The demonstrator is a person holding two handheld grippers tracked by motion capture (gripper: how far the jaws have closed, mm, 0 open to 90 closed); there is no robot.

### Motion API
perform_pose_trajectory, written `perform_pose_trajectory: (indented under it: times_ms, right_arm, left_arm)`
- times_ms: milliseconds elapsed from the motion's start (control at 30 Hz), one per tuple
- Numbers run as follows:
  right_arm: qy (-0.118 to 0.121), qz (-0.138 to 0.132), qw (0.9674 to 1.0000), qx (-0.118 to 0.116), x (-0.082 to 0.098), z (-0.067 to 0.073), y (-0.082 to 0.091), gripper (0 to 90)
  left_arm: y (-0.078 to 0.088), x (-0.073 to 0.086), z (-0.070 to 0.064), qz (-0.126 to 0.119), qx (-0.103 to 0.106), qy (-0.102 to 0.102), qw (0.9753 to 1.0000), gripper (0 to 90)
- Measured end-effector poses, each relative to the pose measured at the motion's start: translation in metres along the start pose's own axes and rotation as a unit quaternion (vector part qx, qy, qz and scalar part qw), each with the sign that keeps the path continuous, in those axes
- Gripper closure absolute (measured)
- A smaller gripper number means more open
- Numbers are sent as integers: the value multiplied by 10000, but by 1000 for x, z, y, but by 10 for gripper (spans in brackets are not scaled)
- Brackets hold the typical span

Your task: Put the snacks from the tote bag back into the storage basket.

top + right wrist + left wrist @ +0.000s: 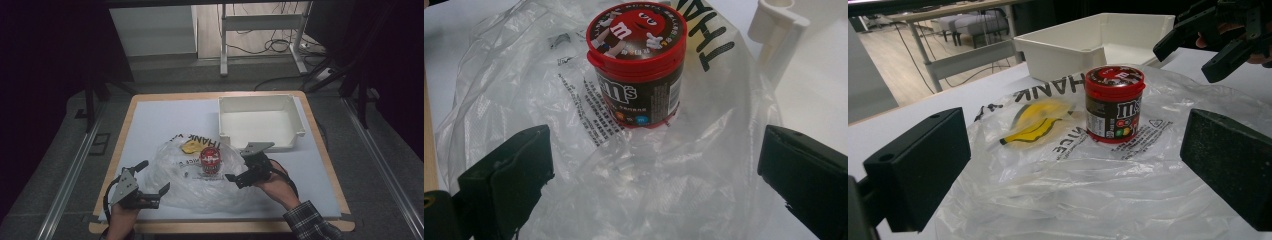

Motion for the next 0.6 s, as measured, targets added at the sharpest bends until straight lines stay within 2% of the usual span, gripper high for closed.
perform_pose_trajectory:
  times_ms: [267,433,600]
  right_arm:
    - [22,218,9997,-47,-9,3,-12,15]
    - [-95,372,9993,-49,-16,2,-18,15]
    - [-95,498,9987,-108,-21,3,-24,16]
  left_arm:
    - [1,0,0,-5,-50,-20,10000,0]
    - [3,-1,1,-90,-81,21,9999,0]
    - [4,-1,2,-125,-99,39,9999,0]
Point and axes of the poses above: each handheld gripper's, and its own axes: y roughly backward along the jaws, x roughly out of its underside, z roughly to its left, the point moved 4 cm from there along -y, roughly forward along the jaws, and after that the axes turned 12 degrees about z, right-handed, at the moved point
